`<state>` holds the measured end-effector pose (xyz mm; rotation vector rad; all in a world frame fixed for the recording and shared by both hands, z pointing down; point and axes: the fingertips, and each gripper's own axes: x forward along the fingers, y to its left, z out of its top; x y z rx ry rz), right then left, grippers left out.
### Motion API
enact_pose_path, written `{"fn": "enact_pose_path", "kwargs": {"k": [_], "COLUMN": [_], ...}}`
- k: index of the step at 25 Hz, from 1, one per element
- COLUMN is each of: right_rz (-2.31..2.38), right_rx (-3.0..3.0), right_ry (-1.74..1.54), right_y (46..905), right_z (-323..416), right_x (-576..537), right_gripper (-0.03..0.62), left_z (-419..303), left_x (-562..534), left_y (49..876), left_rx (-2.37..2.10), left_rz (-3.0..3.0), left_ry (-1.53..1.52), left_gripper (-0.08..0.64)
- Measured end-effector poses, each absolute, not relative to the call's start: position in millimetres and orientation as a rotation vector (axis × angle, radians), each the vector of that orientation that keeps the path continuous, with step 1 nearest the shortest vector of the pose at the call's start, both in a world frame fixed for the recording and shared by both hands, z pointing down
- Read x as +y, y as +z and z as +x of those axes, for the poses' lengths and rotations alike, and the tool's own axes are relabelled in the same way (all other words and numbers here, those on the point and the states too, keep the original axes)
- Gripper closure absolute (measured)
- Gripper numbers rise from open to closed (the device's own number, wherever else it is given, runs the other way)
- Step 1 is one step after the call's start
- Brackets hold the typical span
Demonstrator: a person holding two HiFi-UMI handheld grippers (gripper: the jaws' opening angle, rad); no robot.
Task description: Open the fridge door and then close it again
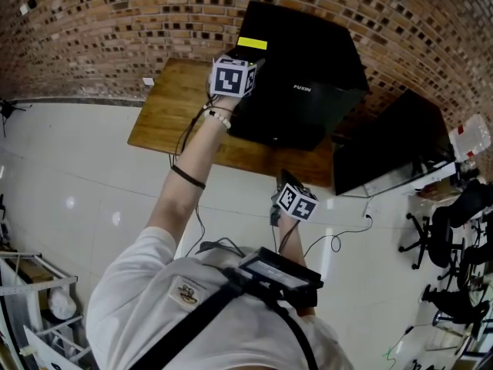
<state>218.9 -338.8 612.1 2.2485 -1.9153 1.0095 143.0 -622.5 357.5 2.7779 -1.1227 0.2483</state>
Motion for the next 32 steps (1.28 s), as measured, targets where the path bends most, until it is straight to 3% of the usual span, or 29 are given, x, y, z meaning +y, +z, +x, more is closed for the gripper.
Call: {"fn": "enact_pose_path", "kwargs": {"k": [13,26,32], "right_rz": [2.220,2.141,2.121], "right_rx": [-1.972,-2.051,-2.057], "right_ry": [1.034,1.024,1.035], "right_y": [609,606,610], "right_z": [208,186,185], "right_x": [-322,-249,-196], "right_gripper": [0.574,0.574,0.574], "left_z": [128,89,85], "left_x": [-578,-436,-359], "left_y": [357,358,358], "left_rx": [-1.237,-1.096,-1.126], "left_rz": [2.756,2.843,2.903], "left_ry": [0.259,0.230,0.205], "left_gripper": [0.202,0.244,0.365]}}
